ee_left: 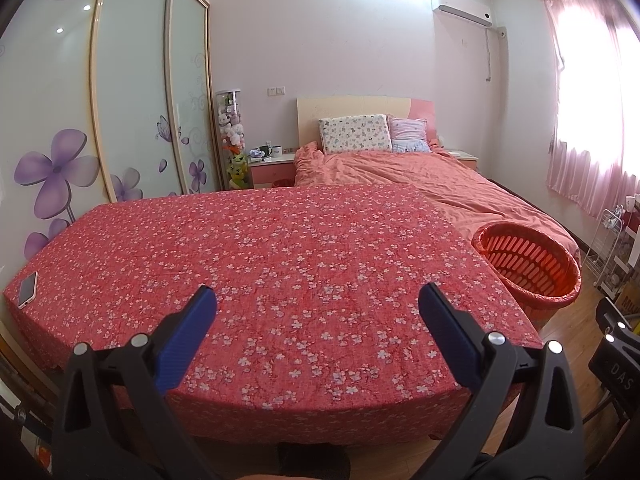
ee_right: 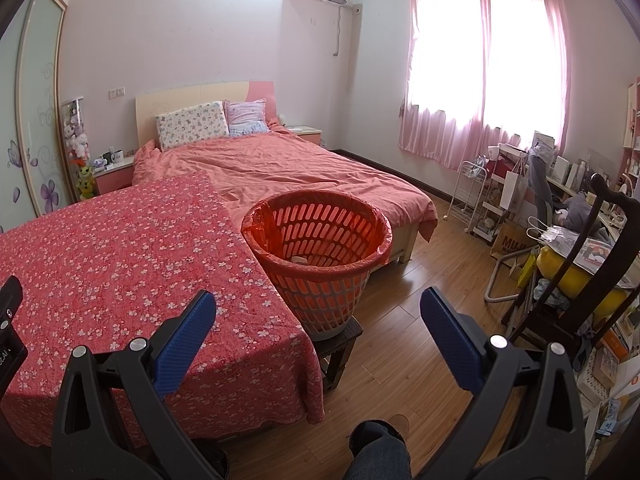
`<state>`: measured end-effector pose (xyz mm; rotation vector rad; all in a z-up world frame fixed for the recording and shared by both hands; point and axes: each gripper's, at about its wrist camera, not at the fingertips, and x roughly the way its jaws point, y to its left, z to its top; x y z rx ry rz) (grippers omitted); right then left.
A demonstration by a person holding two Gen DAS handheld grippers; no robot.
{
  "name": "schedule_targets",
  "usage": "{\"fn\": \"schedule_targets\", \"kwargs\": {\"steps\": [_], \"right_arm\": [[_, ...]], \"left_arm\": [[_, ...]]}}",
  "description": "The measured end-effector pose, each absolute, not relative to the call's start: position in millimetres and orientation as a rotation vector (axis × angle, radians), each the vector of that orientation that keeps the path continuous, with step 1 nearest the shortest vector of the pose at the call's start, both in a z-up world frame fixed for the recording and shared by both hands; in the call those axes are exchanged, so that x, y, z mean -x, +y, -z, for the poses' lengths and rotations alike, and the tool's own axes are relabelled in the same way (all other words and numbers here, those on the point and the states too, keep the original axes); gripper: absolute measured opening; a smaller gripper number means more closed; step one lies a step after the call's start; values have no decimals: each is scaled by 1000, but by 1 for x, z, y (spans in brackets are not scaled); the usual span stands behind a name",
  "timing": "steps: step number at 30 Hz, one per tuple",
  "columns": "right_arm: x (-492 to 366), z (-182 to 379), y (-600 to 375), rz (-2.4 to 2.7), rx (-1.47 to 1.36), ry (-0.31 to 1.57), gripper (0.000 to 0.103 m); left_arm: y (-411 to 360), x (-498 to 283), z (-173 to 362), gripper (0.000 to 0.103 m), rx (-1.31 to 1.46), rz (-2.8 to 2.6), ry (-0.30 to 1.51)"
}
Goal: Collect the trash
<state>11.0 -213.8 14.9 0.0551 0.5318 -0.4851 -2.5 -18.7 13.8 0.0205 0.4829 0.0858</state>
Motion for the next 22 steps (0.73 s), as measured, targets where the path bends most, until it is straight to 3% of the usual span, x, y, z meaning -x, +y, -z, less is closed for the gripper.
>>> {"fn": "schedule_targets", "kwargs": {"steps": [22], "right_arm": [[-11, -16, -213, 485, -55, 534, 101]], "left_arm": [[-18, 1, -14, 99, -15, -84, 489]]}}
